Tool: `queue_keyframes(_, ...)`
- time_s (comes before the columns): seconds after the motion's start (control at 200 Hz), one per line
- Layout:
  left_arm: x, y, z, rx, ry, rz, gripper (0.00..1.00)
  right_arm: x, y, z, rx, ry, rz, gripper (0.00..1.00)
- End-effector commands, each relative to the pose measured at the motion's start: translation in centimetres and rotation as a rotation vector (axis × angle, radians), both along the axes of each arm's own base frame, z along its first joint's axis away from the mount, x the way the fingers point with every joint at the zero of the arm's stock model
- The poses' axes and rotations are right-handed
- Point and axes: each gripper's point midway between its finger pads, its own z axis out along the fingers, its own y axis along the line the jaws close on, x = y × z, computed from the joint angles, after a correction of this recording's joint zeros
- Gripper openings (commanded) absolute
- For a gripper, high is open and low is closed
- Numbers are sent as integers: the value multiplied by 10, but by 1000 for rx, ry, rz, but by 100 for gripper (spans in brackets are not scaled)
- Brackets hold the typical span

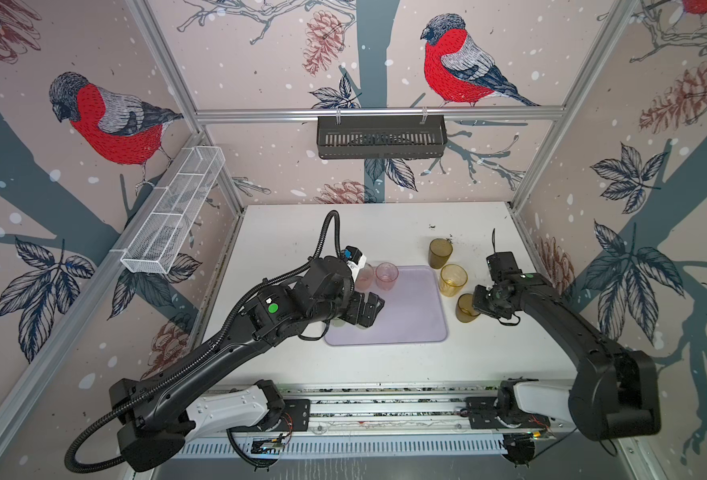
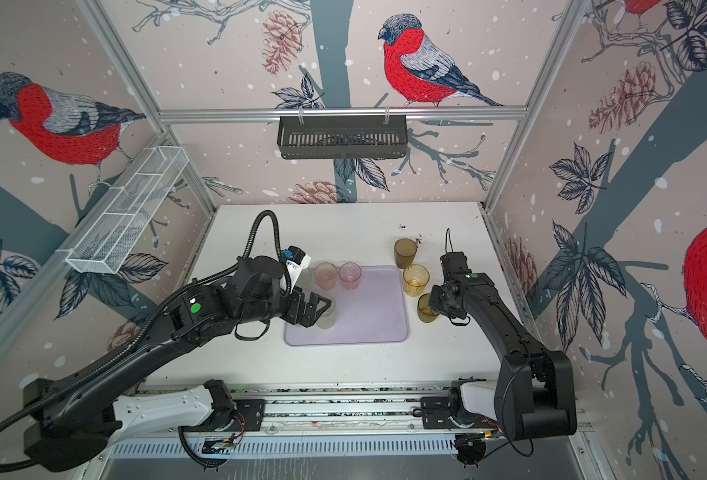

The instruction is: Place the glasses into the tray

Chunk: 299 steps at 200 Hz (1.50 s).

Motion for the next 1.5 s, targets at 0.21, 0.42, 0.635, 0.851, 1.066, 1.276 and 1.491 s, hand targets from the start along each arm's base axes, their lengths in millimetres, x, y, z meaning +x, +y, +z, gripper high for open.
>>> queue_keyframes(0.21,0,5,4,-14,-5,23,97,1,-2,-1,-16,-1,-9,20)
queue_keyframes(0.42,-1,7,4,-21,-8,29,97,0,-2,-1,-20,-1,-12,17)
queue_keyframes(0.635,-2,9,2,-23,-5,34,97,0,-1,0,-25,-3,-10,15)
queue_keyframes(0.851,-4,11,0,-25,-1,39,97,0,-2,1,-31,-6,-14,15)
queue_keyframes(1.066,-4,11,0,-26,-1,39,97,0,-2,1,-34,-6,-14,14)
queue_keyframes(1.276,-4,12,-1,-23,-2,39,97,-1,-2,1,-36,-7,-16,12)
queue_keyframes(1.491,-4,12,0,-23,-7,37,97,-1,-2,1,-39,-7,-17,10)
